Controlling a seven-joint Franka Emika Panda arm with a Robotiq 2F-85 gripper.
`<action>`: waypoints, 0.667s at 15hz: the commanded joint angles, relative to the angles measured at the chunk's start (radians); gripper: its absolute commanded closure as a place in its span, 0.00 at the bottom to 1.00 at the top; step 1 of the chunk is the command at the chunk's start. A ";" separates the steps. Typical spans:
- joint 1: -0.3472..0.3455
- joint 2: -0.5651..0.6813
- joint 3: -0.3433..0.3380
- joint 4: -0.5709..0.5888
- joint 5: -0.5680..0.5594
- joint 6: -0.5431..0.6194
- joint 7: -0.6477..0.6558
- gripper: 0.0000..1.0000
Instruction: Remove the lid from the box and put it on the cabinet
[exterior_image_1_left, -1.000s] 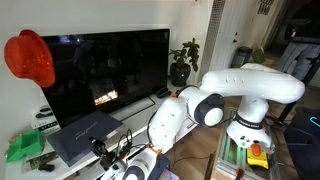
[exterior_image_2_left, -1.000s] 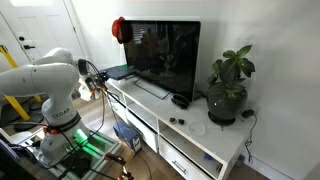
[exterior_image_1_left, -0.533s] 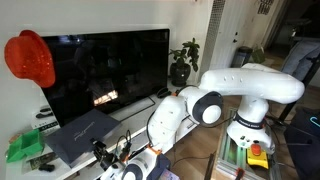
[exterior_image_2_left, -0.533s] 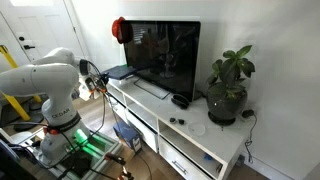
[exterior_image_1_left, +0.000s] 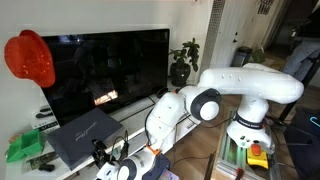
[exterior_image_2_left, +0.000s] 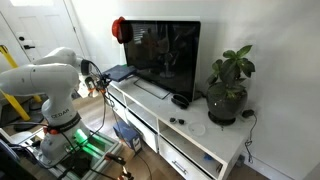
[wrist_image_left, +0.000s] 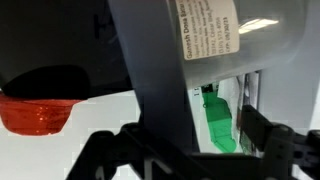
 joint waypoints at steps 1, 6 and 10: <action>-0.005 0.000 0.012 0.036 0.054 0.084 0.028 0.00; -0.032 -0.040 0.034 0.001 0.055 0.126 0.060 0.00; -0.053 -0.094 0.044 -0.054 0.045 0.143 0.073 0.00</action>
